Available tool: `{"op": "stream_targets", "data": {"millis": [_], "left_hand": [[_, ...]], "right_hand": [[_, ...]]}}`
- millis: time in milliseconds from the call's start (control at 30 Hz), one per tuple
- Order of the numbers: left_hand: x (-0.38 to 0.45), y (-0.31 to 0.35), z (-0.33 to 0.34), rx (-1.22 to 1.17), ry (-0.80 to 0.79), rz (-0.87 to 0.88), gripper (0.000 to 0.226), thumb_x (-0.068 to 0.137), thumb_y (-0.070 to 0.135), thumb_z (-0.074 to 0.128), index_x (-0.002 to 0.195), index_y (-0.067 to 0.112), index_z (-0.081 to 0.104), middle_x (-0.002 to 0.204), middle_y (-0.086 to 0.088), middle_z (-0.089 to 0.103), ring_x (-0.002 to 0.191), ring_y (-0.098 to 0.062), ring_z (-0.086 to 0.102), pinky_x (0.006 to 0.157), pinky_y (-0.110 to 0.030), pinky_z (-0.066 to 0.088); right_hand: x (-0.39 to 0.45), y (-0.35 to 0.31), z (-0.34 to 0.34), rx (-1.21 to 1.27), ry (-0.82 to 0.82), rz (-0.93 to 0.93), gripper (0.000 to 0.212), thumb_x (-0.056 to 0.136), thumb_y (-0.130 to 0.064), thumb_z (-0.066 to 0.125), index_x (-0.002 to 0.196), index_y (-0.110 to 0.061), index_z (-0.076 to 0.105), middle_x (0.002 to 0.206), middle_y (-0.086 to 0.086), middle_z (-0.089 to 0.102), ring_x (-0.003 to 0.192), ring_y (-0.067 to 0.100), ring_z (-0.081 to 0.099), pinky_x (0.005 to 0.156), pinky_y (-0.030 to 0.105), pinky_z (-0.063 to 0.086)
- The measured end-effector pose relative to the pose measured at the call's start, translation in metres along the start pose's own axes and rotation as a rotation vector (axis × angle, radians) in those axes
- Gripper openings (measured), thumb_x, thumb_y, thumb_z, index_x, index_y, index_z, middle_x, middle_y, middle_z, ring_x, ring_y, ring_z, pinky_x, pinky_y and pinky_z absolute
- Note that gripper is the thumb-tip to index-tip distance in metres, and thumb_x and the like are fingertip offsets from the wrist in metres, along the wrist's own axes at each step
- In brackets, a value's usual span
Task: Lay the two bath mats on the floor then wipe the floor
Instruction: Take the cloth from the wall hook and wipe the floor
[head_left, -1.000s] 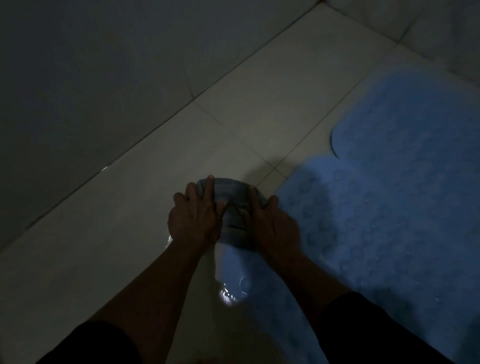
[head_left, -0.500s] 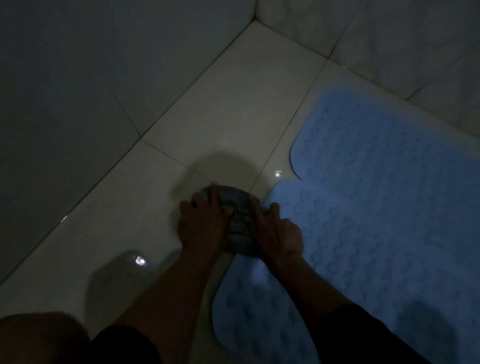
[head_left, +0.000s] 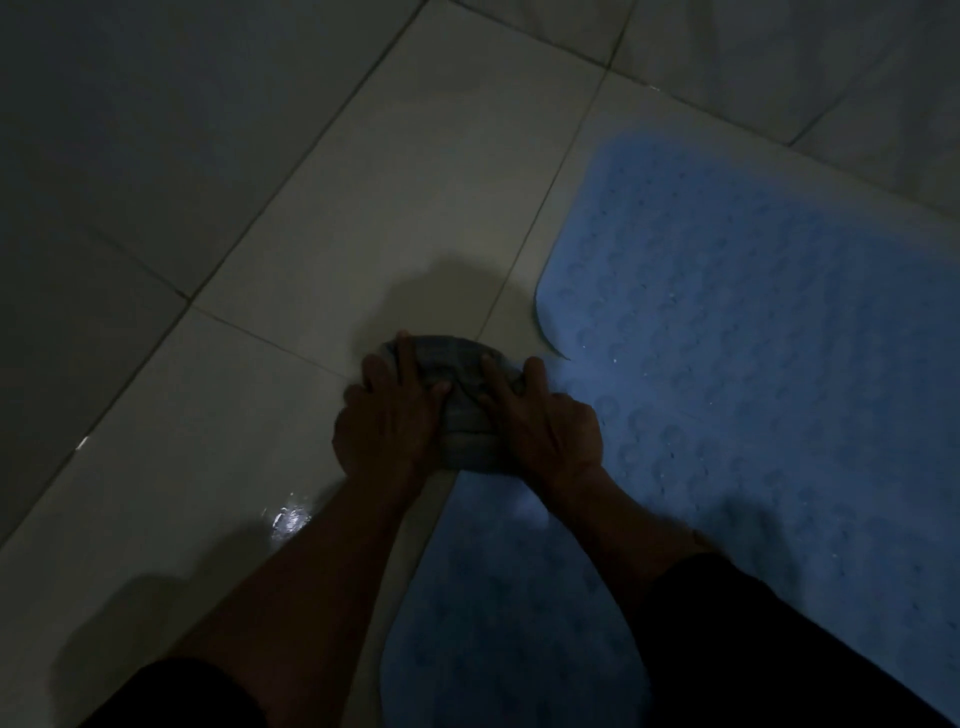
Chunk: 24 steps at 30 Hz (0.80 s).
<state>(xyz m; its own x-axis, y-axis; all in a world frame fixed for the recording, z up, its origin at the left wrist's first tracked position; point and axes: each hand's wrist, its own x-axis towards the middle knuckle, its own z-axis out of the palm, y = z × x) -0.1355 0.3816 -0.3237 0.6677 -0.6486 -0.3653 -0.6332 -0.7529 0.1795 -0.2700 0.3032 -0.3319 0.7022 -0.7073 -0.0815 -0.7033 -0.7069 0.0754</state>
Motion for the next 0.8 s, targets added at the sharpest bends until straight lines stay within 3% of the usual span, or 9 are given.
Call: {"op": "stream_targets", "data": {"millis": [67,167,333,433,533,600,800], "left_hand": [[0.011,0.009,-0.003,-0.022,-0.012,-0.016,0.073,0.099,0.062,0.024,0.158,0.028,-0.003,0.16,-0.014,0.015,0.127,-0.041,0.041,0.098,-0.048,0.038],[0.026,0.026,-0.007,-0.057,-0.023,-0.024,0.073,0.1,0.06,0.025,0.158,0.025,-0.003,0.161,-0.015,0.011,0.13,-0.042,0.037,0.102,-0.048,0.035],[0.056,0.055,-0.011,-0.107,0.001,-0.046,0.074,0.102,0.055,0.029,0.158,0.019,0.0,0.158,-0.017,0.014,0.126,-0.044,0.037,0.101,-0.048,0.033],[0.07,0.068,-0.014,-0.009,0.058,-0.04,0.075,0.1,0.058,0.029,0.158,0.016,0.005,0.155,-0.014,0.022,0.12,-0.041,0.045,0.094,-0.046,0.039],[0.083,0.078,-0.018,0.076,0.111,-0.025,0.075,0.098,0.06,0.03,0.157,0.016,0.012,0.147,-0.015,0.031,0.11,-0.039,0.052,0.082,-0.043,0.043],[0.092,0.084,-0.021,0.08,0.122,-0.016,0.075,0.098,0.06,0.031,0.156,0.016,0.014,0.143,-0.016,0.033,0.107,-0.04,0.054,0.075,-0.041,0.038],[0.111,0.099,-0.026,0.071,0.088,-0.037,0.076,0.098,0.062,0.031,0.156,0.02,0.007,0.145,-0.017,0.03,0.113,-0.04,0.052,0.085,-0.043,0.044]], "right_hand": [[0.013,0.01,0.008,-0.014,0.091,-0.037,0.064,0.069,-0.029,0.085,0.129,-0.022,0.064,0.102,0.018,0.065,0.029,0.027,0.046,0.036,0.024,0.026],[0.034,0.026,0.008,0.012,0.137,-0.081,0.058,0.073,-0.03,0.082,0.128,-0.021,0.064,0.099,0.016,0.065,0.031,0.025,0.047,0.035,0.023,0.03],[0.074,0.055,0.009,0.105,0.173,-0.103,0.052,0.083,-0.032,0.075,0.131,-0.021,0.061,0.109,0.021,0.063,0.034,0.027,0.051,0.038,0.025,0.033],[0.094,0.067,0.003,0.132,0.152,-0.036,0.045,0.093,-0.042,0.058,0.134,-0.023,0.057,0.11,0.018,0.06,0.04,0.03,0.055,0.04,0.028,0.038],[0.109,0.076,-0.005,0.18,0.003,0.039,0.047,0.103,-0.049,0.031,0.146,-0.029,0.037,0.127,0.016,0.046,0.07,0.037,0.064,0.058,0.04,0.05],[0.115,0.079,-0.005,0.214,0.009,0.053,0.049,0.104,-0.049,0.026,0.148,-0.029,0.032,0.127,0.015,0.043,0.076,0.037,0.063,0.061,0.04,0.048],[0.135,0.087,0.015,0.116,0.173,0.059,0.043,0.096,-0.047,0.043,0.129,-0.026,0.06,0.101,0.013,0.062,0.037,0.027,0.053,0.041,0.025,0.029]]}}
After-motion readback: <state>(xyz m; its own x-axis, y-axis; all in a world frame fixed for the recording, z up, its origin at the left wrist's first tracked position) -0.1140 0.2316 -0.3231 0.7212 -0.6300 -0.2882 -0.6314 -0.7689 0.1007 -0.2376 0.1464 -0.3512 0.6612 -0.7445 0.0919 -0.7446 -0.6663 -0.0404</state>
